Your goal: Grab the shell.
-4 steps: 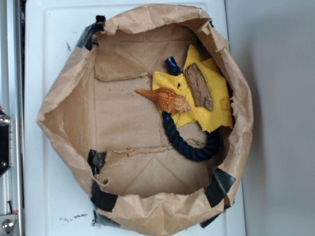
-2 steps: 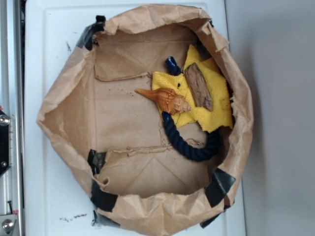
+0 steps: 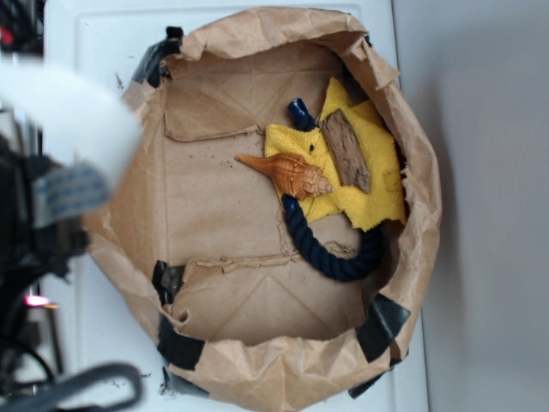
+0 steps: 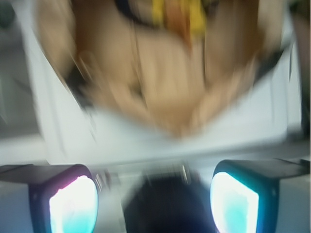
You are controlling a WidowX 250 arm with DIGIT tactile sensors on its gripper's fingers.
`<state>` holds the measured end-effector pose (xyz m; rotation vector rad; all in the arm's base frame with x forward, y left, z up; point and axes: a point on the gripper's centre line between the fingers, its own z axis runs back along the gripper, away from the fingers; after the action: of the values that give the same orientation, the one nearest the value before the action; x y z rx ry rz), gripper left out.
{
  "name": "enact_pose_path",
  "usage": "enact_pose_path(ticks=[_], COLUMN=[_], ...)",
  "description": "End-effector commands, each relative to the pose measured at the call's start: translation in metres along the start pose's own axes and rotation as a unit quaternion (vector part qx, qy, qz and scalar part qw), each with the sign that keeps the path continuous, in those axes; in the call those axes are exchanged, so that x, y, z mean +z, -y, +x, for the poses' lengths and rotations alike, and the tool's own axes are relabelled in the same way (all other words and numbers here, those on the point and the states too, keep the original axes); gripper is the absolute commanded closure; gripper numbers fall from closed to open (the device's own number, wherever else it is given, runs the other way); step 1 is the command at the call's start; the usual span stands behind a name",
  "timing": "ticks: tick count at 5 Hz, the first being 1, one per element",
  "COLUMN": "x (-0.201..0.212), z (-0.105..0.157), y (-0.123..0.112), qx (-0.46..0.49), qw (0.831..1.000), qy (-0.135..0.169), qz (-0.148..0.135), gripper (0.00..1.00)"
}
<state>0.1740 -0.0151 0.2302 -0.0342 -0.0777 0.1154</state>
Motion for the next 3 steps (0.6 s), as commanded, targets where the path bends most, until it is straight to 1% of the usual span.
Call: enact_pose_path(ticks=[1, 2, 3], x=[0.012, -0.003, -0.027], z=[0.036, 0.054, 0.074], y=[-0.004, -0.014, -0.024], qx=[-0.011, -0.023, -0.052], qw=[0.997, 0.996, 0.994], qy=[0.075, 0.083, 0.093], qz=[-0.004, -0.014, -0.011], gripper=[0.00, 0.00, 0.00])
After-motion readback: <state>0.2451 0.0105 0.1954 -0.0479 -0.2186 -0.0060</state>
